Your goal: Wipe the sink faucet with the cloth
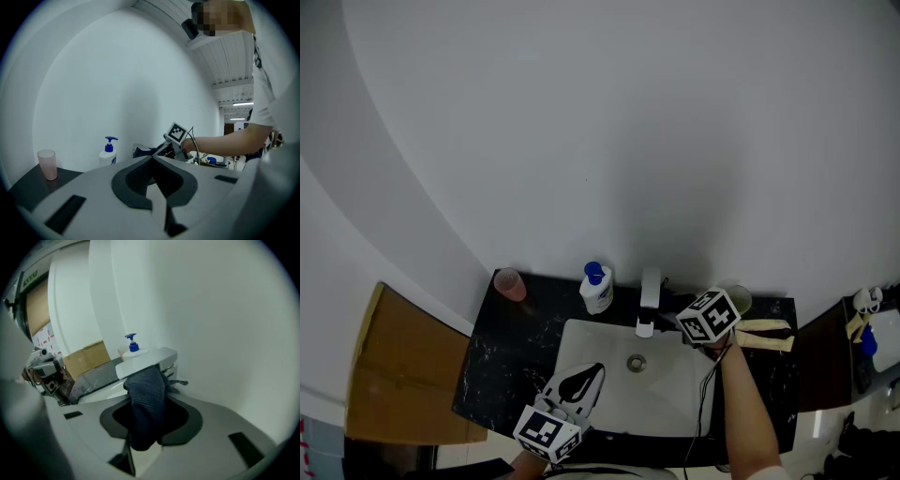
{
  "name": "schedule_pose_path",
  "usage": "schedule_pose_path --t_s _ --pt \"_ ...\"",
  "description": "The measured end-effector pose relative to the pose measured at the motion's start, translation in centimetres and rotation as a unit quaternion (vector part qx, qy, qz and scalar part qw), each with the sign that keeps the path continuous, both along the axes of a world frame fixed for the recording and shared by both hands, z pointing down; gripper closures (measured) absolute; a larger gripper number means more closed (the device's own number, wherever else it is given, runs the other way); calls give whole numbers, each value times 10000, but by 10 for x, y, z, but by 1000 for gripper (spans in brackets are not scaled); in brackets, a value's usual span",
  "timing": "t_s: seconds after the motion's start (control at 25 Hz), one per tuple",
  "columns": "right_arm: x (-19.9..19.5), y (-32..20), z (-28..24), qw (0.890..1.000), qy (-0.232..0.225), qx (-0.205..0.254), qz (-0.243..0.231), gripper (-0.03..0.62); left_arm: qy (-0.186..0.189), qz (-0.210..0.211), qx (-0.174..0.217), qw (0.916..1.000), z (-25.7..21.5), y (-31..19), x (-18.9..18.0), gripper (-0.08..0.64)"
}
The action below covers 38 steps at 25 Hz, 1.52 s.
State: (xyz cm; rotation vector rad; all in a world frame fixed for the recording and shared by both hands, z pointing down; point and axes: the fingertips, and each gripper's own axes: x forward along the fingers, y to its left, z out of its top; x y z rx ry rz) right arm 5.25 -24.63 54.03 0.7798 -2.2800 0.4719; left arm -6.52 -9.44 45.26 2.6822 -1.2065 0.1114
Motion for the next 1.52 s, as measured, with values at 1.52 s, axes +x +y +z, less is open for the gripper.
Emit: schedule_pose_path --t_s 1.52 --pt "-28 21 -2 9970 -597 -154 -474 466 16 104 -23 9999 4 3 1 558"
